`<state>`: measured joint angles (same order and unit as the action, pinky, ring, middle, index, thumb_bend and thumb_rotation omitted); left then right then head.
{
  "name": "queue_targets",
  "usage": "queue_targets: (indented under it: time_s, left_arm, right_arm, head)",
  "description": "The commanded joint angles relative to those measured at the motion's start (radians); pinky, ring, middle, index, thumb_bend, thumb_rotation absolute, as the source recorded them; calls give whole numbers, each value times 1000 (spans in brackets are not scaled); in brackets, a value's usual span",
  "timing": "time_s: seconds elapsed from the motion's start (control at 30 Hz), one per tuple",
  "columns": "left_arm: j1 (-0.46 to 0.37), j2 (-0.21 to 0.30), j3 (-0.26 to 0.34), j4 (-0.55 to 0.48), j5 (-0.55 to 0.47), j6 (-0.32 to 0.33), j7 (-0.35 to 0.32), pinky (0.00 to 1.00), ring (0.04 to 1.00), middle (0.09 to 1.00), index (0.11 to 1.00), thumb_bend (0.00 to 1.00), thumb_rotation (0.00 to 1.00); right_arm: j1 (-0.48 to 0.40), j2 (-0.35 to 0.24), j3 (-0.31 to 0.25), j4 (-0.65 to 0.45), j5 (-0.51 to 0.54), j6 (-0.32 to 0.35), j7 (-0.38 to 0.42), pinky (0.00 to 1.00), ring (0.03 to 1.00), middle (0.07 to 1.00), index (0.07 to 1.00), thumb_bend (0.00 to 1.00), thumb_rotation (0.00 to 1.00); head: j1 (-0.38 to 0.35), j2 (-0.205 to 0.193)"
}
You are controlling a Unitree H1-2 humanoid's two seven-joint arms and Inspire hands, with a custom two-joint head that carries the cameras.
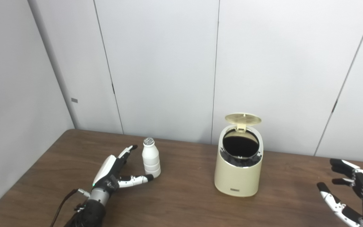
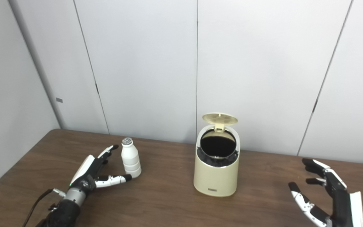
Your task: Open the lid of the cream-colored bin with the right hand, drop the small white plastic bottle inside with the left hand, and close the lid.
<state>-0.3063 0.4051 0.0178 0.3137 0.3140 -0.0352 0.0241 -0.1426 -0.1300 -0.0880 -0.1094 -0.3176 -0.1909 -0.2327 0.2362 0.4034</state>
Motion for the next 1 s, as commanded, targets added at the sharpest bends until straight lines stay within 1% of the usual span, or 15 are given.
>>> queue_targets:
  time_s: [0.0,0.1,0.27,0.33,0.43,0.57,0.63,0.67,0.7,0.73,0.77,0.83,0.87,0.9,0.97]
  left_arm:
    - [-43,8,-14,-12,6,4,-12,887,955,978,954,1000,448]
    - [-49,6,-26,-21,6,6,-17,887,954,978,957,1000,453]
    - [-72,1,-44,2,8,-40,0,890,957,956,936,1000,466]
    - [-81,1,-51,8,16,-42,2,887,953,949,932,1000,470]
    - [-89,-1,-61,-2,21,-20,-6,882,947,962,931,1000,451]
    - [-106,-8,-72,18,23,-39,5,893,953,953,936,1000,421]
    - [-115,-11,-76,31,37,-50,23,870,936,934,928,1000,413]
    - [-119,-14,-78,42,59,-64,54,848,916,915,913,1000,399]
    - [-122,-18,-80,56,90,-83,98,788,866,872,878,1000,382]
    - [-124,-29,-77,72,137,-101,179,720,809,823,836,1000,363]
    - [-127,-50,-66,89,185,-117,286,622,713,731,746,1000,273]
    - [-137,-89,-43,137,247,-171,488,489,569,595,603,951,95]
    - [-144,-100,-38,164,273,-195,573,443,510,535,555,742,49]
    - [-150,-106,-36,183,293,-208,631,404,476,496,521,602,19]
    - [-156,-116,-29,195,309,-202,684,381,458,473,497,526,4]
  right_arm:
    - [-27,-1,1,-44,-2,-5,8,581,728,731,686,177,13]
    - [-27,3,3,-55,-8,7,7,578,727,732,686,174,5]
    - [-26,13,10,-74,-14,27,10,570,724,728,681,169,0]
    - [-25,16,13,-80,-19,38,10,568,722,726,680,170,0]
    - [-26,19,15,-88,-23,43,9,589,734,732,686,165,0]
    - [-25,23,17,-100,-37,54,8,580,729,727,683,157,0]
    - [-25,26,18,-107,-38,60,6,574,722,721,678,159,0]
    - [-25,28,18,-110,-37,64,6,570,720,720,676,160,0]
    - [-24,29,18,-113,-37,66,7,566,718,719,674,162,0]
    - [-24,29,17,-114,-36,64,6,562,717,717,672,162,0]
    - [-24,30,17,-116,-35,65,7,550,710,713,666,161,0]
    - [-23,30,16,-120,-30,66,10,540,705,709,661,160,0]
    - [-22,30,17,-122,-30,66,12,540,706,710,662,161,0]
    - [-21,29,17,-124,-31,67,13,541,706,712,665,161,0]
    - [-20,29,19,-127,-33,69,14,542,708,713,667,160,0]
  head:
    - [1,1]
    - [1,1]
    - [-4,-2]
    - [-5,-2]
    - [-7,-4]
    - [-10,-5]
    - [-12,-6]
    - [-12,-6]
    - [-12,-6]
    - [-12,-6]
    - [-14,-7]
    - [-13,-7]
    - [-13,-7]
    - [-14,-7]
    - [-15,-8]
